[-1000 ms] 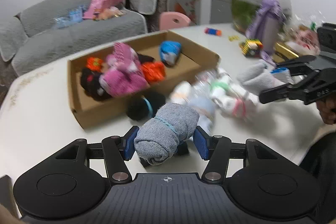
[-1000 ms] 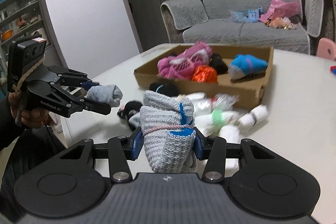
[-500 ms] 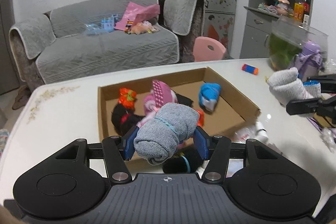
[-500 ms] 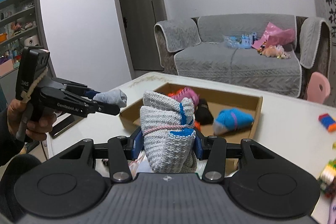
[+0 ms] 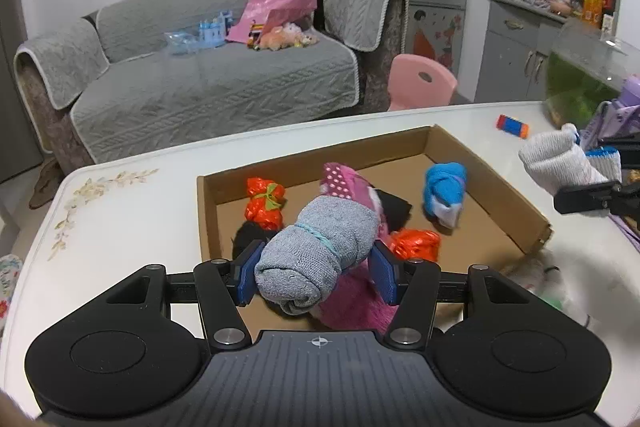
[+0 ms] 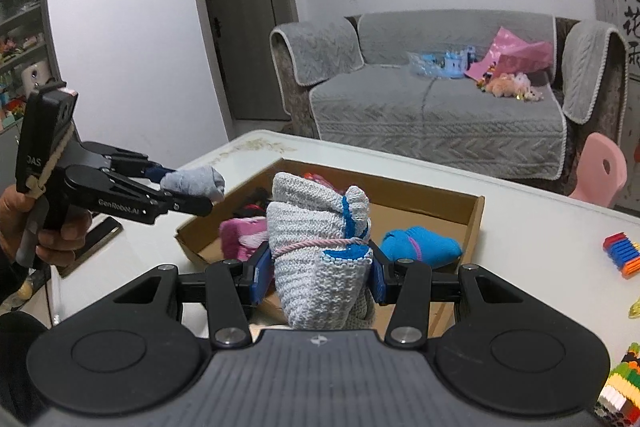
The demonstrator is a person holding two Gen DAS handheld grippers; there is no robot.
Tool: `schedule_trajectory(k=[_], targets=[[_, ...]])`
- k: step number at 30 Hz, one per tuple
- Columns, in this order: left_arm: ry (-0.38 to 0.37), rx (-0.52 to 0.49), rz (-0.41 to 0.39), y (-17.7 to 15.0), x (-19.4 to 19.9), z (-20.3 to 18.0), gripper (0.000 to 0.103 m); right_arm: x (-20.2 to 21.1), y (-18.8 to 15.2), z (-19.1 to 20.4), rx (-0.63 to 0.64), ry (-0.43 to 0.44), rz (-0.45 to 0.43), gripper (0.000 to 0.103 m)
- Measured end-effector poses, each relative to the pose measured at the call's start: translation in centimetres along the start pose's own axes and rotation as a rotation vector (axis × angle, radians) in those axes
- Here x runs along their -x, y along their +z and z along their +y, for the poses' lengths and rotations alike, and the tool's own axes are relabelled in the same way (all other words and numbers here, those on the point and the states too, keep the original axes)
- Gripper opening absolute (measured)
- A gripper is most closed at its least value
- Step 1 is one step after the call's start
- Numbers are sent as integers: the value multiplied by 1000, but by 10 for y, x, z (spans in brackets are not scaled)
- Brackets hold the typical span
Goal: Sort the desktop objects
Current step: 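Carry both grey socks over the cardboard tray with both tools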
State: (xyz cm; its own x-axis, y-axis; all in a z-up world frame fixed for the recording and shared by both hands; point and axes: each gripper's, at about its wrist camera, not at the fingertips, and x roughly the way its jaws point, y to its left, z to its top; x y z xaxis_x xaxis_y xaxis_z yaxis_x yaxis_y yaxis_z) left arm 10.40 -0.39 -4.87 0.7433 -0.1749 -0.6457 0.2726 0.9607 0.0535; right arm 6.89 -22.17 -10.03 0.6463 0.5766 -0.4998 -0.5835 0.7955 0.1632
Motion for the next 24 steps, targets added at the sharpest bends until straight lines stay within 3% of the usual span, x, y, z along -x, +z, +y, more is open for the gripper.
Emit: schedule_trajectory(k=[7,16,24], targets=[[-7,-3,9,35,-31,-3,62,-19,-2,-10,-16,-22,46,44],[-72,-52,21,78,-85,-49,62,-44,-3,-20,-5,-24,101,44],[-87,-78,90,82,-139,-77,62,-58,-10,-19,49,-15,174,44]])
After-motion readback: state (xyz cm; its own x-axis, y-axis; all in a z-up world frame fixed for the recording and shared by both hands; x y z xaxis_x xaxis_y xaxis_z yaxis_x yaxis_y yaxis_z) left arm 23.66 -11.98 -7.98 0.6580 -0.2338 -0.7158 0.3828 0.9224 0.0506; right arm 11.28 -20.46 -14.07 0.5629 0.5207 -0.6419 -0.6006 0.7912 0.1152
